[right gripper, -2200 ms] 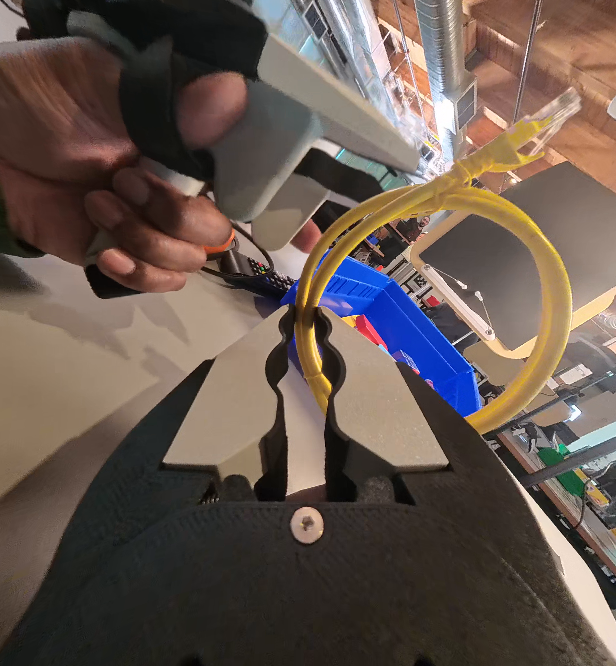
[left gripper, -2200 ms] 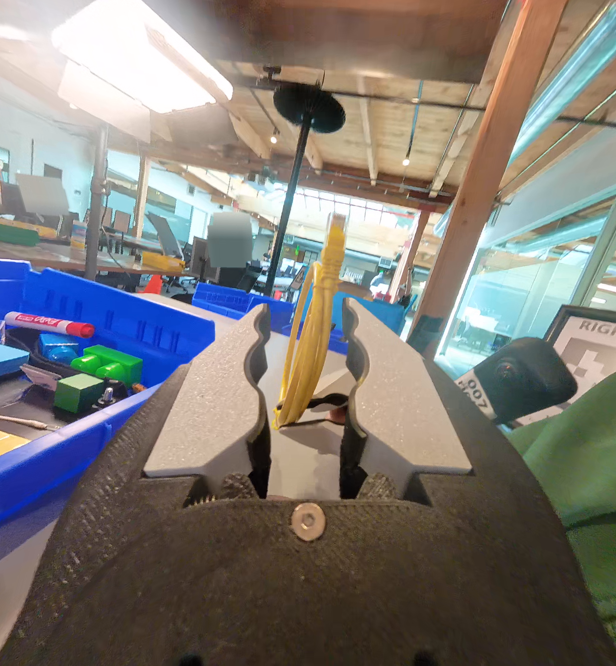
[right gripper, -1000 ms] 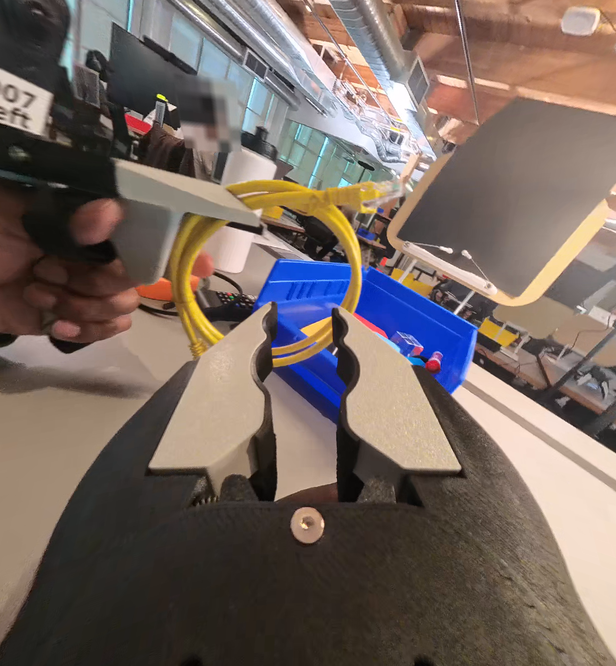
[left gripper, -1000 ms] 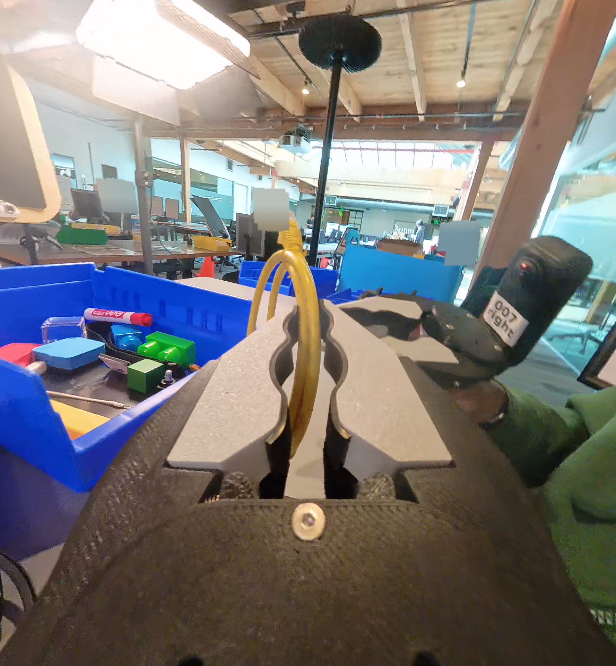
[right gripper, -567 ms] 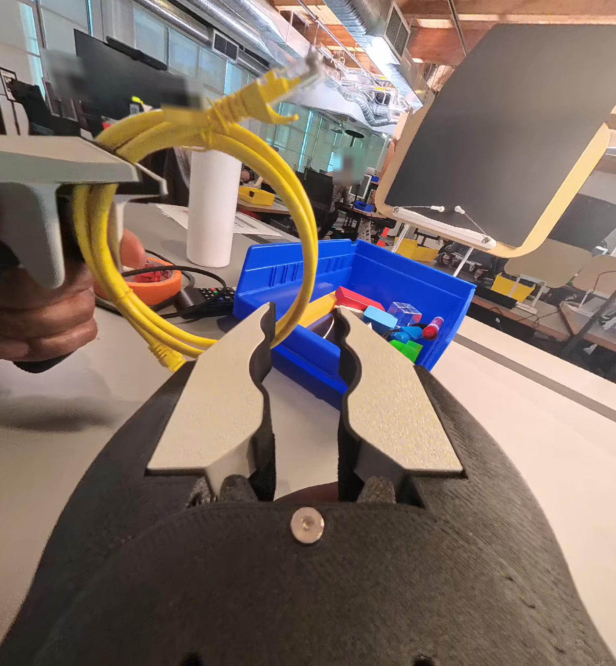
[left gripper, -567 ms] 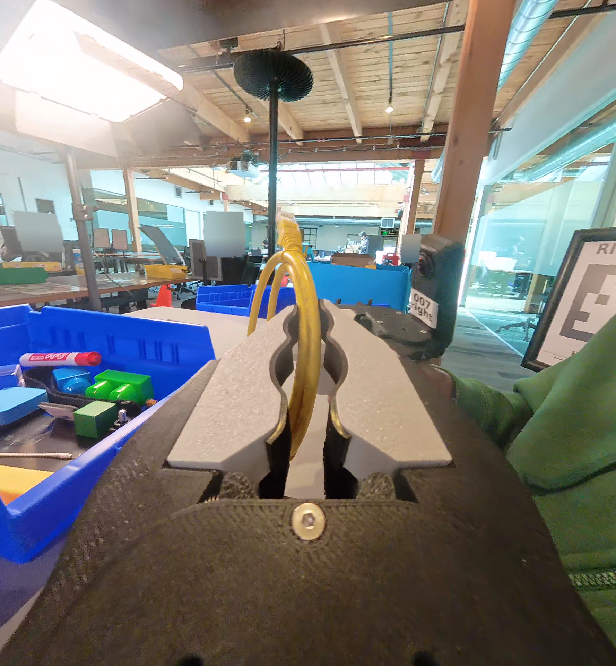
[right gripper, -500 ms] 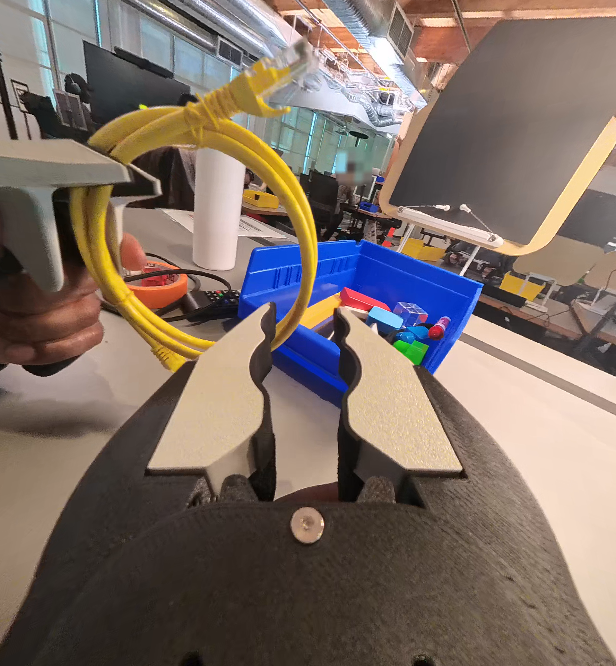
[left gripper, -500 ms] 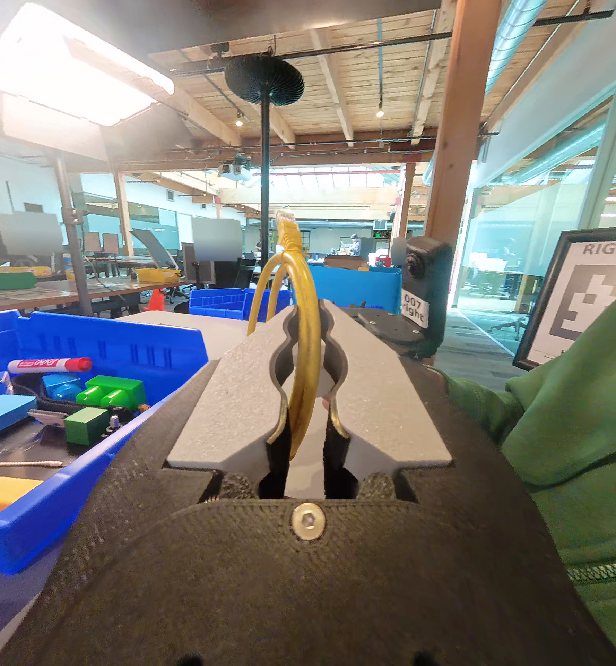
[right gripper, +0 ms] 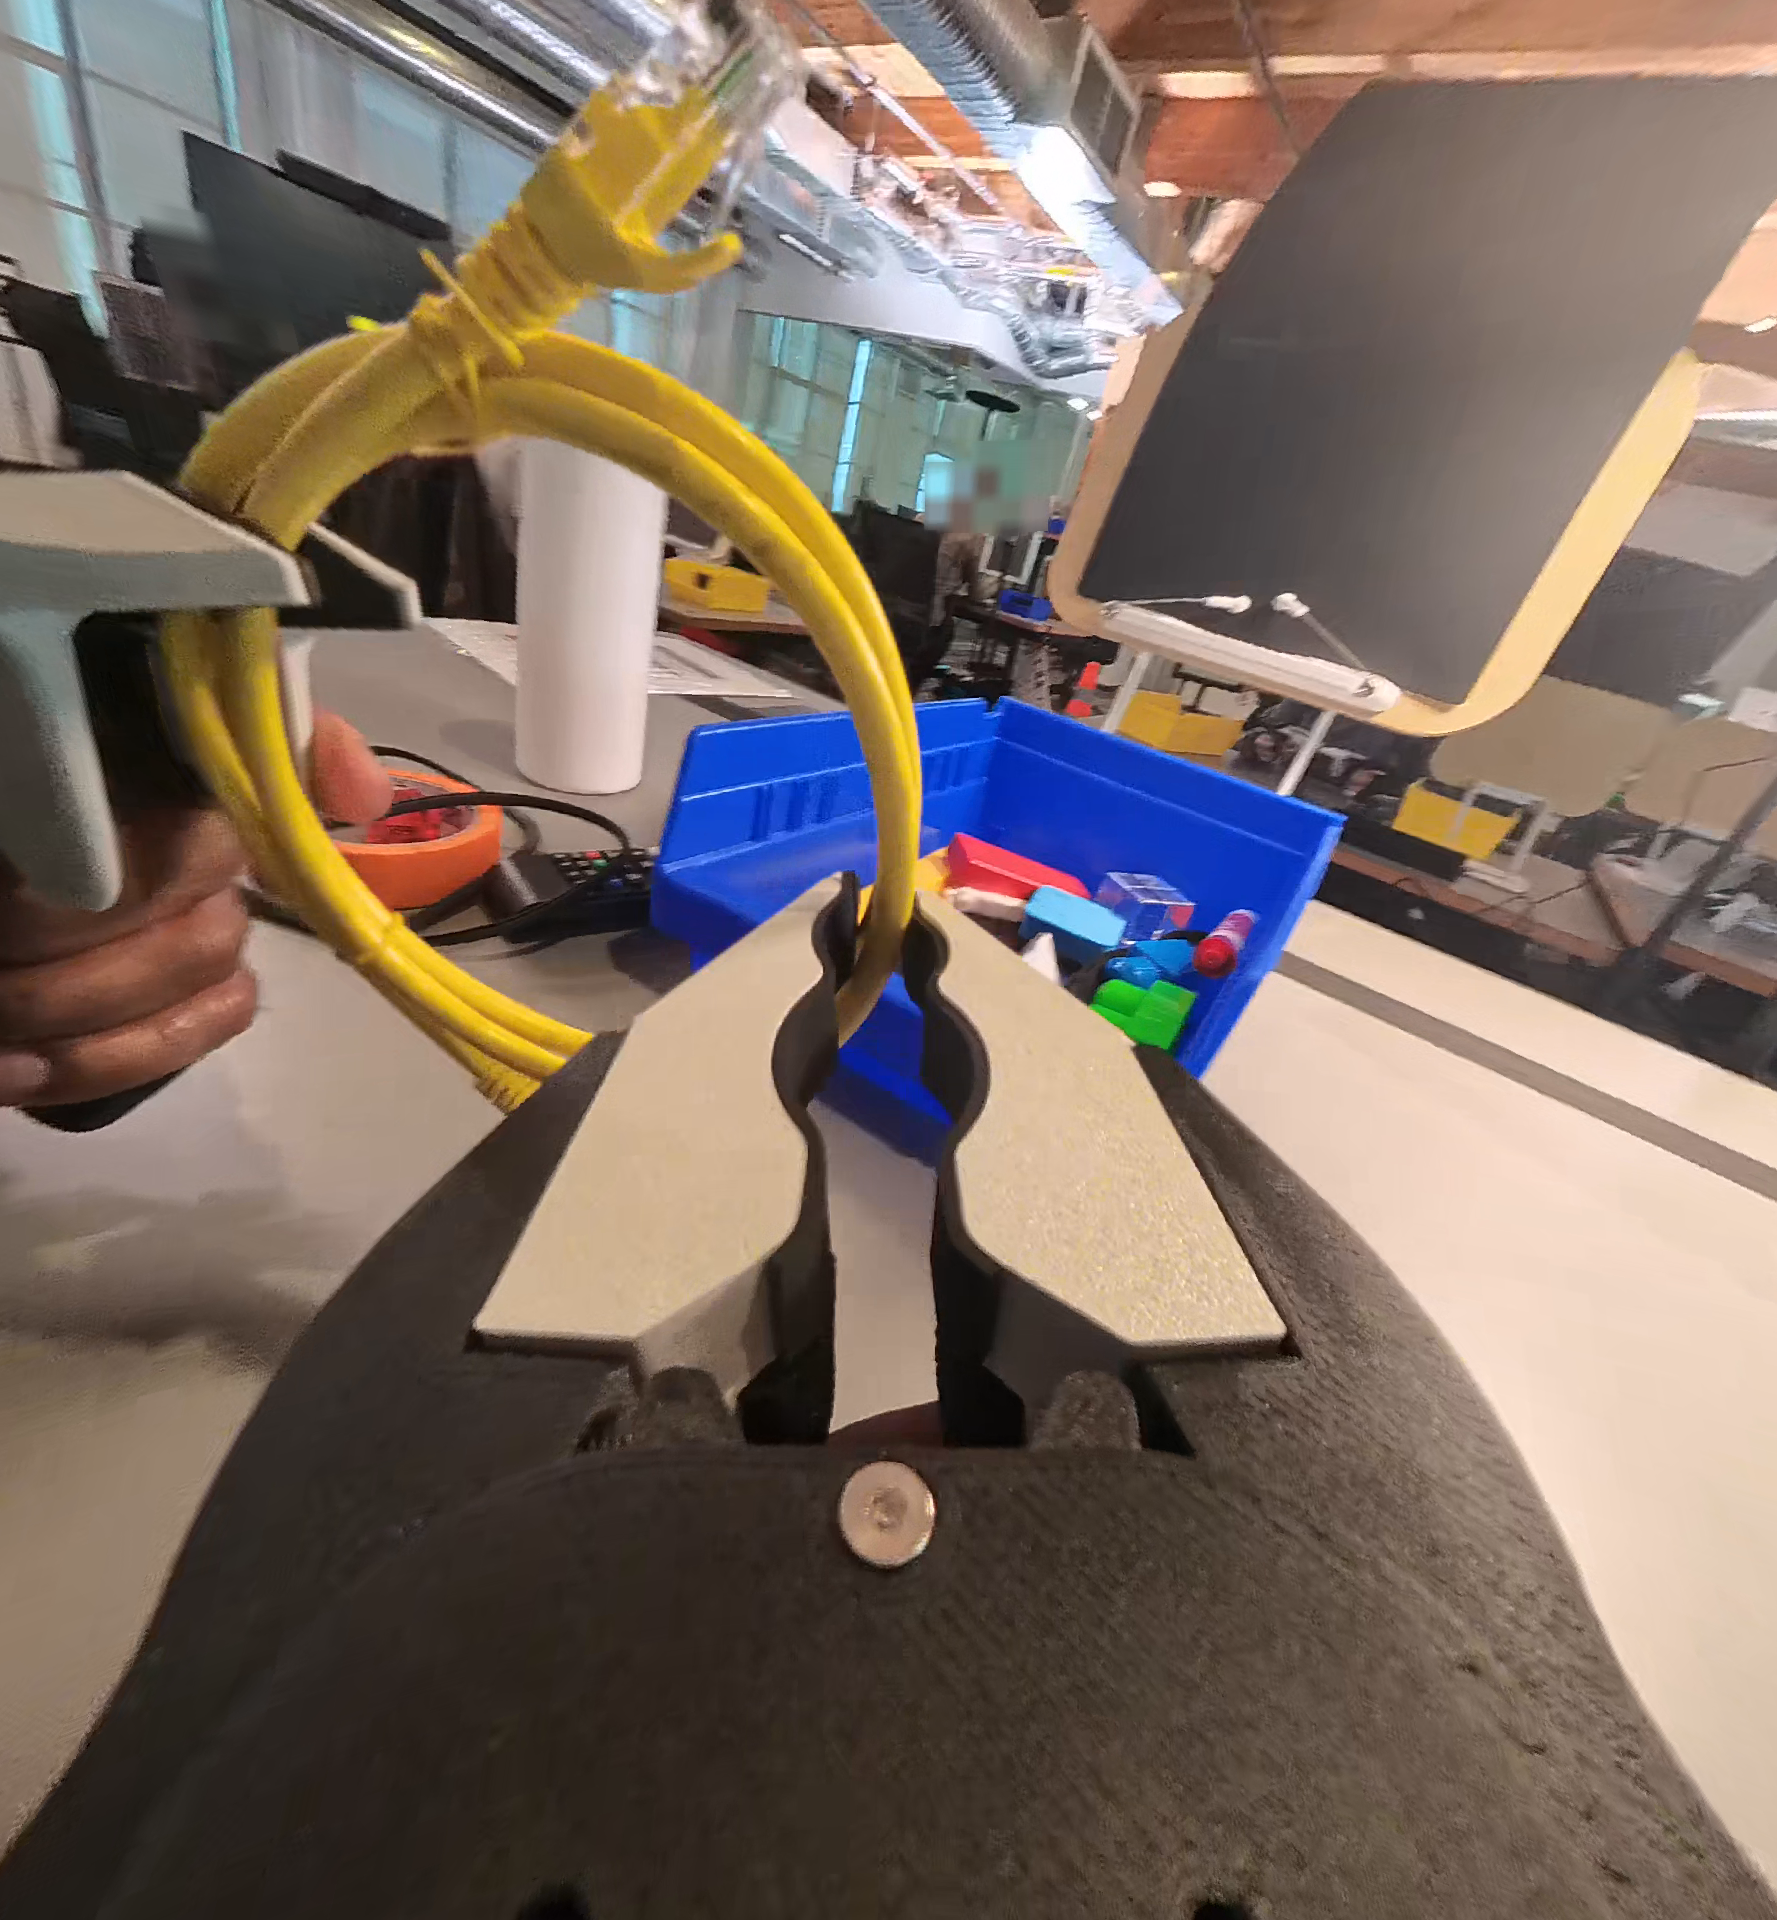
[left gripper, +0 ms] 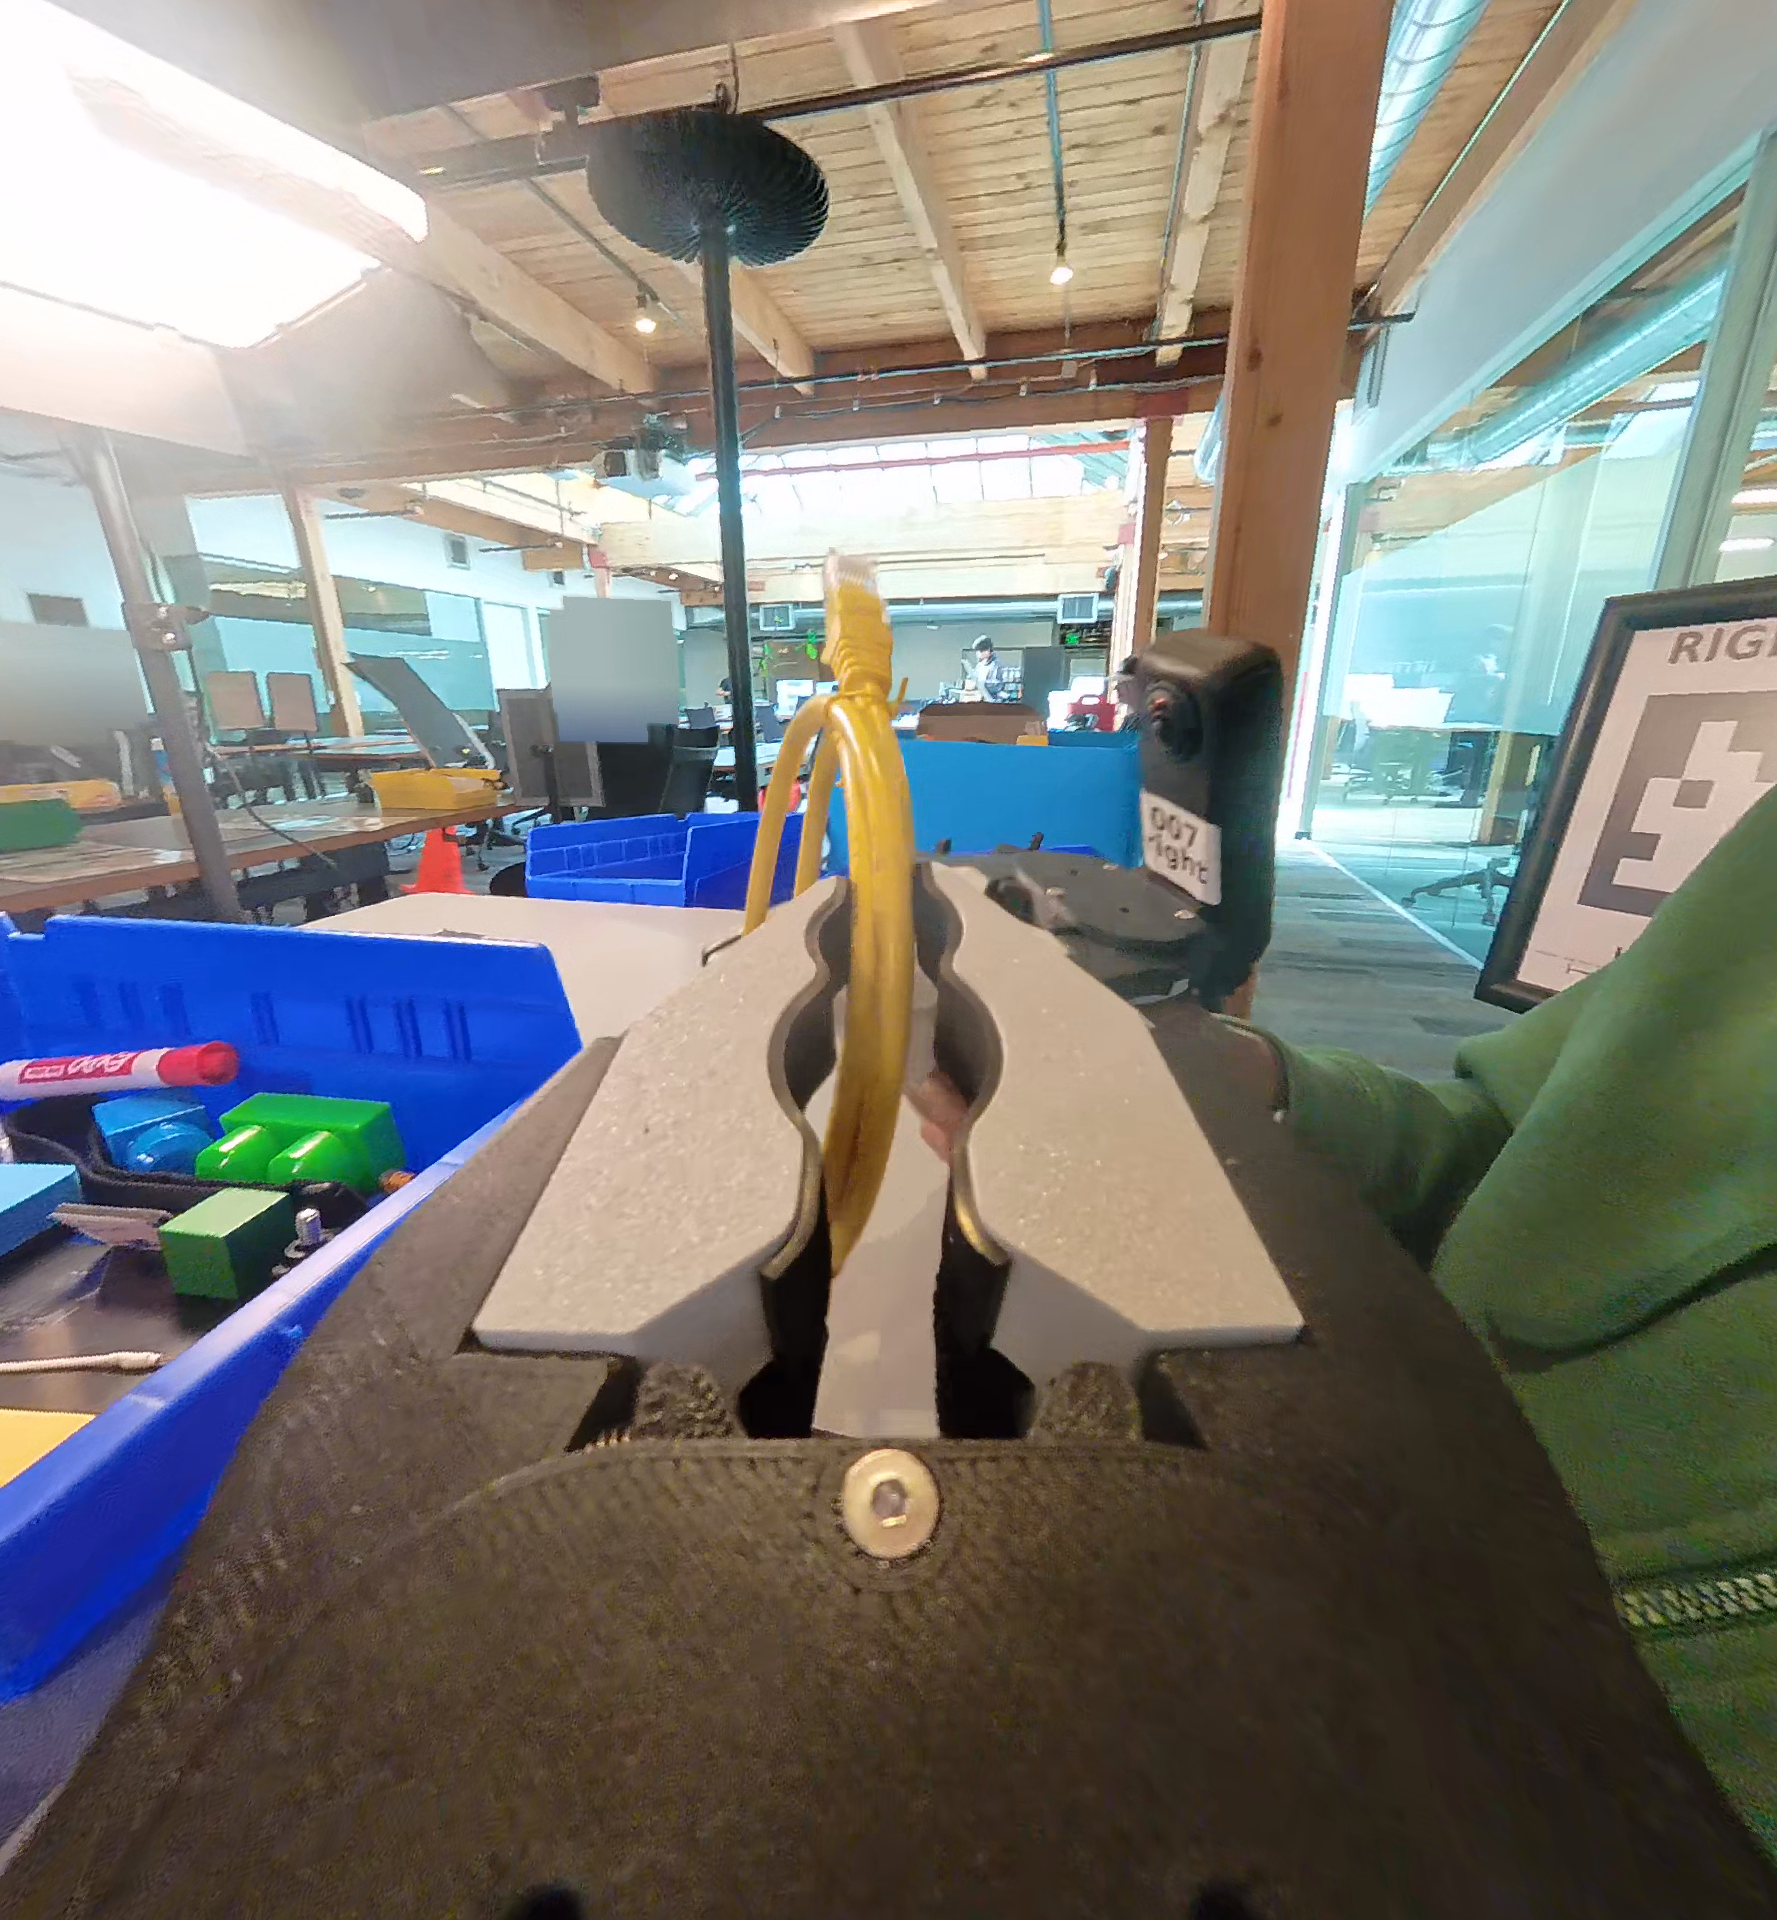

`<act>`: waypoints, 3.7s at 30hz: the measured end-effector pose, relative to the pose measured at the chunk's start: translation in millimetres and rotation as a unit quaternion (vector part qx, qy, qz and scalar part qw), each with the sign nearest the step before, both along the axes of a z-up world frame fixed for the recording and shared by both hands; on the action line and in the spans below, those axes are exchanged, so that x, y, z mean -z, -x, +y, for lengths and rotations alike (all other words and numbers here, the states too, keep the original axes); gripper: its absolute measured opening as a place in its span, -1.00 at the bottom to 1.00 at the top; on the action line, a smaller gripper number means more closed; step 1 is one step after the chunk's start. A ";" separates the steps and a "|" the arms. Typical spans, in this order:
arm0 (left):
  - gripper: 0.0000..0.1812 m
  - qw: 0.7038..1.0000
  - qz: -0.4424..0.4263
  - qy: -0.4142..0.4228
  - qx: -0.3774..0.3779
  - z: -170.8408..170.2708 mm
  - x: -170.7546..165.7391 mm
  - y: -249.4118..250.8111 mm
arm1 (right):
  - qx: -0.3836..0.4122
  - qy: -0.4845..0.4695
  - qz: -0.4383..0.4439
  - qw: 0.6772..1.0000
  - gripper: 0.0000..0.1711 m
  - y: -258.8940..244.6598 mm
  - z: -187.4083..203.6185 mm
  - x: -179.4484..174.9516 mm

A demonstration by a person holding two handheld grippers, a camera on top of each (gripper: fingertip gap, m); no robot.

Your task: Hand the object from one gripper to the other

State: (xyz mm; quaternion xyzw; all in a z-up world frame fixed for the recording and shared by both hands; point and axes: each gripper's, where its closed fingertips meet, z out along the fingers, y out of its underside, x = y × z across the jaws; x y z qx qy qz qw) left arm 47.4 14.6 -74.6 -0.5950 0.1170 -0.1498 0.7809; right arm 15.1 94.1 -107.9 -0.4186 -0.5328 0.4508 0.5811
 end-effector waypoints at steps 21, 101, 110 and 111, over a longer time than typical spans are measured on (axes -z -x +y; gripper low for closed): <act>-0.57 0.995 0.059 0.003 -0.078 9.9 5.8 5.2 | 0.186 -0.270 0.028 0.944 -0.94 -7.2 12.3 -11.5; -0.88 0.970 -0.018 -0.101 -0.220 -21.2 -31.2 59.0 | -0.108 0.137 -0.043 0.984 -0.40 7.2 -20.5 13.0; -0.88 0.970 -0.017 -0.105 -0.220 -22.0 -32.2 58.9 | -0.122 0.156 -0.044 0.979 -0.41 6.5 -22.1 12.6; -0.88 0.970 -0.017 -0.105 -0.219 -21.7 -32.2 58.6 | -0.125 0.159 -0.044 0.978 -0.40 6.4 -22.7 12.3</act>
